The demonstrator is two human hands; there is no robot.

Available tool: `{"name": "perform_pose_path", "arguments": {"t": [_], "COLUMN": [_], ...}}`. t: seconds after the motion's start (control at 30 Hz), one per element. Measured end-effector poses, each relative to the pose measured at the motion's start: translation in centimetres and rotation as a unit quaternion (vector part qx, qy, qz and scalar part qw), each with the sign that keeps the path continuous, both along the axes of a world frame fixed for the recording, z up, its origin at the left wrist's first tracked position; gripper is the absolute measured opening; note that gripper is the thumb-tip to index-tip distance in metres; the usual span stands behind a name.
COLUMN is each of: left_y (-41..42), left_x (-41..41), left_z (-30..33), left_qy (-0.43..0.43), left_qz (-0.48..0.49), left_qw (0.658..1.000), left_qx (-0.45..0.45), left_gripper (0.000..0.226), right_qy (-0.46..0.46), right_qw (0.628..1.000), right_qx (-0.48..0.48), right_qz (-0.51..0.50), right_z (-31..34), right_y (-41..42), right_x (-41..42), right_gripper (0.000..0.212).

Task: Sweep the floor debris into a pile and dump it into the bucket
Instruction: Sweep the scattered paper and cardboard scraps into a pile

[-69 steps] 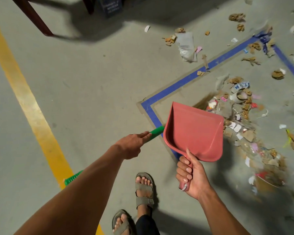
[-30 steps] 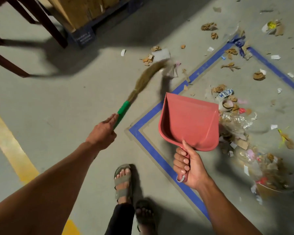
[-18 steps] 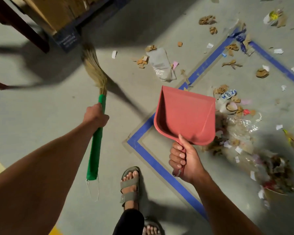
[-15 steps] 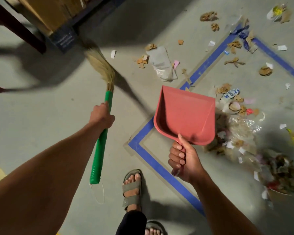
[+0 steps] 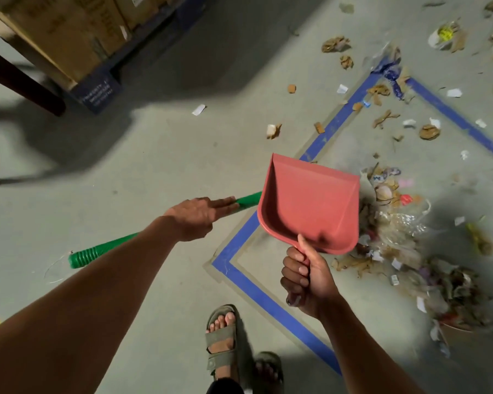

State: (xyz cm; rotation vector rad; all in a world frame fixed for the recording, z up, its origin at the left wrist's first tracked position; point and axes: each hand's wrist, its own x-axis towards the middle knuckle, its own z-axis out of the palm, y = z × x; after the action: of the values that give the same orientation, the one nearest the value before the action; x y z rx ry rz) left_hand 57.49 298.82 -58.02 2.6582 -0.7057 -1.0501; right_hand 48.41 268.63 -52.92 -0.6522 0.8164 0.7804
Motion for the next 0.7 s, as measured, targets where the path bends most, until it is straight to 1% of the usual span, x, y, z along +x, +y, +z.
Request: {"name": "perform_pose_path", "arguments": {"t": [0.1,0.17,0.23,0.3,0.37,0.4,0.47,0.5,0.57,0.63,0.7], "left_y": [1.3,2.5,3.4,4.0,4.2,4.2,3.5,3.1,1.5,-0.6,-3.2], "left_x": [0.1,0.0,-0.3,-0.5,-0.2,-0.1,0.4,0.6,0.6,0.3,-0.2], "left_z": [0.1,0.0,0.3,0.8,1.0,1.1,1.5,1.7,1.9,1.8,1.8], "left_qy": [-0.055,-0.083,-0.103,-0.115,-0.106,-0.095,-0.059,-0.037,-0.005,-0.004,-0.011], "left_qz": [0.036,0.109,0.198,0.280,0.352,0.387,0.455,0.473,0.466,0.438,0.389], "left_qw": [0.997,0.989,0.972,0.952,0.930,0.915,0.882,0.870,0.867,0.882,0.910], "left_qx": [-0.029,-0.055,-0.066,-0.036,0.029,0.061,0.106,0.131,0.175,0.173,0.142], "left_gripper": [0.097,0.096,0.095,0.091,0.087,0.082,0.062,0.053,0.050,0.052,0.053], "right_qy": [-0.004,-0.003,-0.003,-0.001,0.004,0.007,0.016,0.020,0.022,0.023,0.028], "right_qw": [1.000,1.000,1.000,1.000,1.000,1.000,1.000,1.000,1.000,1.000,1.000], "right_qx": [0.009,0.008,0.005,0.003,0.000,0.000,0.000,0.001,0.007,0.009,0.009], "right_qz": [-0.003,-0.002,-0.001,0.003,0.006,0.005,0.003,0.003,0.004,0.006,0.005], "right_z": [0.5,0.7,0.8,1.0,1.1,1.1,1.1,1.0,0.7,0.4,0.3], "right_y": [-0.9,-1.4,-2.2,-2.8,-3.5,-3.8,-4.5,-4.8,-5.5,-6.1,-6.7], "right_x": [0.3,0.1,-0.2,-0.4,-0.7,-0.8,-1.0,-1.1,-1.5,-2.1,-2.6], "right_gripper": [0.047,0.046,0.047,0.047,0.047,0.048,0.048,0.048,0.048,0.047,0.047]}}
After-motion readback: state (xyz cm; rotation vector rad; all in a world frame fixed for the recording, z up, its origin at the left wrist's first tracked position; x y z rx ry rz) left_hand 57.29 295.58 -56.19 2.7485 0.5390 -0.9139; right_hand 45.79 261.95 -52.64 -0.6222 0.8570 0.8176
